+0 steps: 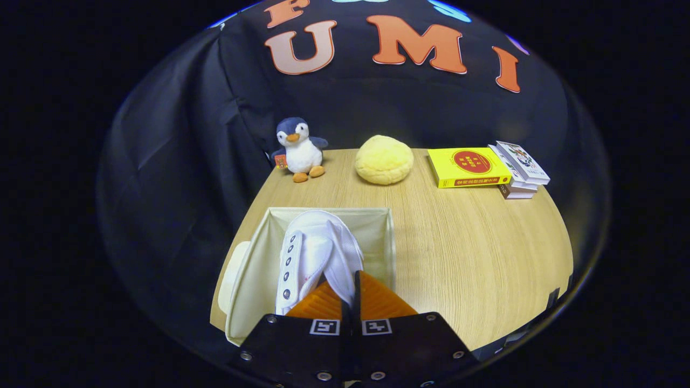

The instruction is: Open the storage box then place both shoes into the box .Put the left shoe in first, then the right shoe, with the right side of both shoes facing outward in a uniform manner.

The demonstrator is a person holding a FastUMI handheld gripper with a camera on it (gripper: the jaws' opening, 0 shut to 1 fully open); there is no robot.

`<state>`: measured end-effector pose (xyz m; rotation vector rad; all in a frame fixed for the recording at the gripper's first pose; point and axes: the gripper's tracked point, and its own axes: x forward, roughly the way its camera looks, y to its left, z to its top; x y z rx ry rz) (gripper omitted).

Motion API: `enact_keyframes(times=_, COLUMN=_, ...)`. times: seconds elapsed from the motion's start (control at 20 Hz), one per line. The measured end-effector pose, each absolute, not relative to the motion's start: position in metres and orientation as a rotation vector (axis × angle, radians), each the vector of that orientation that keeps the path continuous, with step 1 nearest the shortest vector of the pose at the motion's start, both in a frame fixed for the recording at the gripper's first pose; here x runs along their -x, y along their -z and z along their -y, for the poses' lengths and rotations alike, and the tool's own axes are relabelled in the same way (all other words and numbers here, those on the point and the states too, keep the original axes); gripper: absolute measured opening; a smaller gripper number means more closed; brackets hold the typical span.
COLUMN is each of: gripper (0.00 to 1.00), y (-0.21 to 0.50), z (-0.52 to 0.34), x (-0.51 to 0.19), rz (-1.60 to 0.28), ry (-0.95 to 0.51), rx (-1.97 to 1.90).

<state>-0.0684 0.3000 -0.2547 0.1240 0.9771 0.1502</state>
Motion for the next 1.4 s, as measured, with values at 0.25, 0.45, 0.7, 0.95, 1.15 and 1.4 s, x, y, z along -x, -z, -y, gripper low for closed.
enact_keyframes(times=0.25, gripper=0.08, y=0.273, z=-0.292, x=0.084, rz=-1.051, ry=-0.104, rx=-0.076)
enact_keyframes(times=0.45, gripper=0.18, y=0.241, z=-0.281, x=0.068, rz=-0.959, ry=-0.155, rx=-0.136)
enact_keyframes(times=0.7, gripper=0.37, y=0.195, z=-0.229, x=0.048, rz=-0.816, ry=-0.173, rx=-0.146)
enact_keyframes(times=0.95, gripper=0.54, y=0.159, z=-0.149, x=0.027, rz=-0.686, ry=-0.133, rx=-0.133)
enact_keyframes(times=1.15, gripper=0.64, y=0.135, z=-0.087, x=0.016, rz=-0.589, ry=-0.081, rx=-0.126)
enact_keyframes(times=1.4, gripper=0.74, y=0.105, z=-0.019, x=0.004, rz=-0.470, ry=-0.012, rx=-0.087)
